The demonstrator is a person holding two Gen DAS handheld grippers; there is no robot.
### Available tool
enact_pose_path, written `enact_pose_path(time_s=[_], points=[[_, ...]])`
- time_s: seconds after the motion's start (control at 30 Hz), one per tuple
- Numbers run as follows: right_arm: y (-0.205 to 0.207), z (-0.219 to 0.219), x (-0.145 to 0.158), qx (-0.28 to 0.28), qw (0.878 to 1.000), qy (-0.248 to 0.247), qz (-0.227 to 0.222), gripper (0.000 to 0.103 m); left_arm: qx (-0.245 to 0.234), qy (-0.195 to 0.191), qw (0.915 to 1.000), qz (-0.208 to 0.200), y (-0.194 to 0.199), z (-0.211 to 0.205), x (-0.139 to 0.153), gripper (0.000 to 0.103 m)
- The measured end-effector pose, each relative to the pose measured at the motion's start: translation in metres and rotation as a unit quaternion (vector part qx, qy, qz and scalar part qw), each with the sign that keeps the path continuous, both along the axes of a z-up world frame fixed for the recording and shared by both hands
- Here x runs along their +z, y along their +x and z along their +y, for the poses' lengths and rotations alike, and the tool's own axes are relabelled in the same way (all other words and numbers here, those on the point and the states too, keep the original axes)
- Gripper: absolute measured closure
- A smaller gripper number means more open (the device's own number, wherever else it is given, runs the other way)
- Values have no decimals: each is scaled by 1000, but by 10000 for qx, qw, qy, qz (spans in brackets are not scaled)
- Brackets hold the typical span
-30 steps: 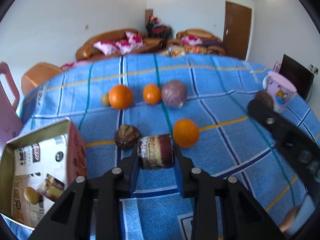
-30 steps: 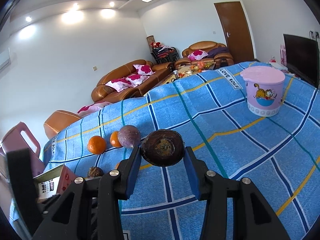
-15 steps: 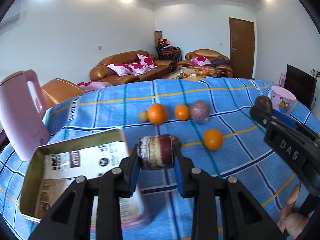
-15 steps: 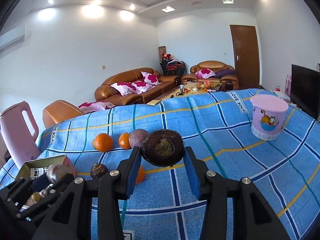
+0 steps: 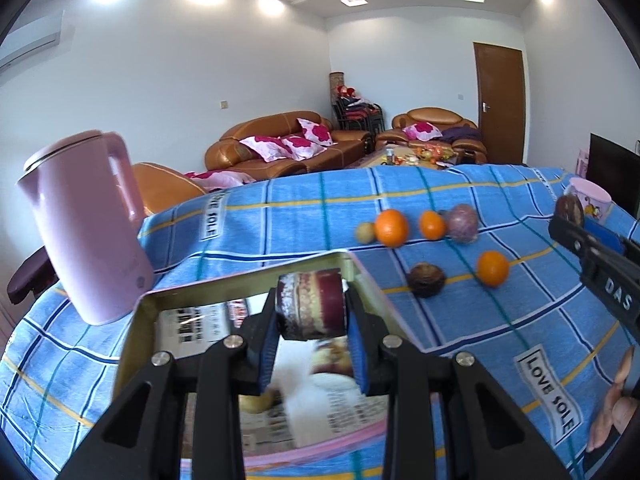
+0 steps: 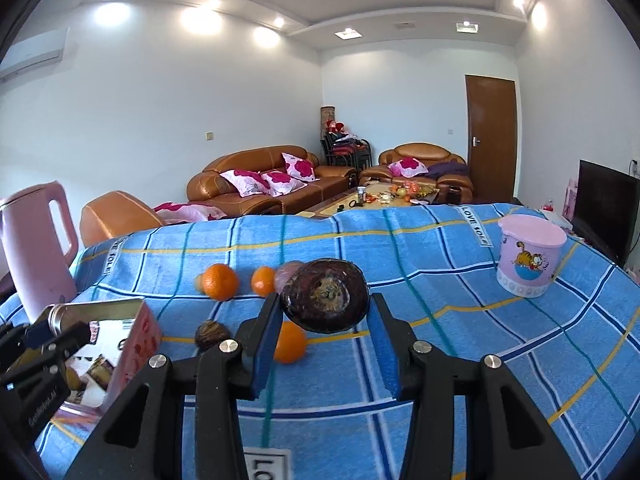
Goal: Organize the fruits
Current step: 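Carry the cake roll with the left tool while the right tool carries the brown fruit over the tin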
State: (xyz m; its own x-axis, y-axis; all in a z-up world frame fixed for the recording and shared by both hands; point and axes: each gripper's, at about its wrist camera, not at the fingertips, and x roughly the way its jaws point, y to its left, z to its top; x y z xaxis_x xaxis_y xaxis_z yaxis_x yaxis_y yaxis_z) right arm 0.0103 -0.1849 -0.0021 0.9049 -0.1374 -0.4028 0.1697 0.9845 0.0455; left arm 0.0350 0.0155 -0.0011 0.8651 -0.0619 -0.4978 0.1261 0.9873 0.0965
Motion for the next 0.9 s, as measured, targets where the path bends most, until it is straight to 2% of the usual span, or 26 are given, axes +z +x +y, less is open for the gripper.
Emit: enact_pose_path(time_s=[0.47, 0.53, 0.73, 0.9], points=[[0, 78, -8, 705, 9964, 330, 328, 57, 316, -134, 9994, -68, 0, 52, -3, 71], [3, 87, -8, 795, 9957, 347, 328, 57, 384, -240, 9990, -40, 2, 61, -4, 71], [19, 113, -5, 1003, 9929, 504, 385, 57, 698, -211, 9973, -32, 5, 78, -4, 71], [31, 136, -9, 1184, 9919, 324, 321, 57, 754, -263, 9966, 197, 14, 84, -9, 71]])
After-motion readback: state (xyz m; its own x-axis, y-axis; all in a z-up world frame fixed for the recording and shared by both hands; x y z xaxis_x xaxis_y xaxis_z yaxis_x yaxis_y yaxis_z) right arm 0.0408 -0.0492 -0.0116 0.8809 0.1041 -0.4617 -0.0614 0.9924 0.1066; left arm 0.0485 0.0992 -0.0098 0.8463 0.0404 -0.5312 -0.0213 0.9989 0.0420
